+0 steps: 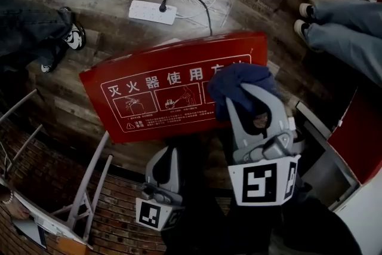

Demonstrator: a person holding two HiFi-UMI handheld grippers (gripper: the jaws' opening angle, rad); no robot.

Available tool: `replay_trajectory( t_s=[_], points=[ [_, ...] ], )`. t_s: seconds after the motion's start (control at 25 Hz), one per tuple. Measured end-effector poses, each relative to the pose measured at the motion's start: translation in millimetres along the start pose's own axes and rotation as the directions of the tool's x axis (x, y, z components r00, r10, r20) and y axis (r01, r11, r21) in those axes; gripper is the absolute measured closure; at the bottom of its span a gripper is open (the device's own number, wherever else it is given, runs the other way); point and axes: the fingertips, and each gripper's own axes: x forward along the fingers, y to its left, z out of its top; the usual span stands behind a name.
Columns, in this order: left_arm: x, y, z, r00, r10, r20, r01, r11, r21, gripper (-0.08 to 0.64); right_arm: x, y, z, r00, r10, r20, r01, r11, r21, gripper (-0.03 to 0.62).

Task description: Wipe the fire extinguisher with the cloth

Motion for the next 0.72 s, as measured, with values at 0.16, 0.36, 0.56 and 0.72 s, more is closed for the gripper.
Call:
replay_trajectory(
  t_s=[0.16,0.36,0.56,0.72],
  points=[
    [0,-1,-6,1.000,0.008,-0.018,-0.008,1.000,0.006,0.569,21,91,69,0.955,0.255,0.153,-0.240,0.965,-0.109,0.525],
    [-4,2,-10,0.999,0.026,-0.033,-0.025,1.000,0.004,0.569,23,141,85,0.894,0.422,0.150,-0.386,0.895,-0.224,0.525],
    [1,4,-2,0.998,0.033,-0.044,-0.032,0.999,0.018,0.569,7,78,43,0.944,0.297,0.144,-0.284,0.953,-0.110,0.525],
    [10,4,4,0.994,0.053,-0.096,-0.050,0.998,0.031,0.569,-3,71,20,0.968,0.232,0.099,-0.219,0.967,-0.130,0.525]
  ],
)
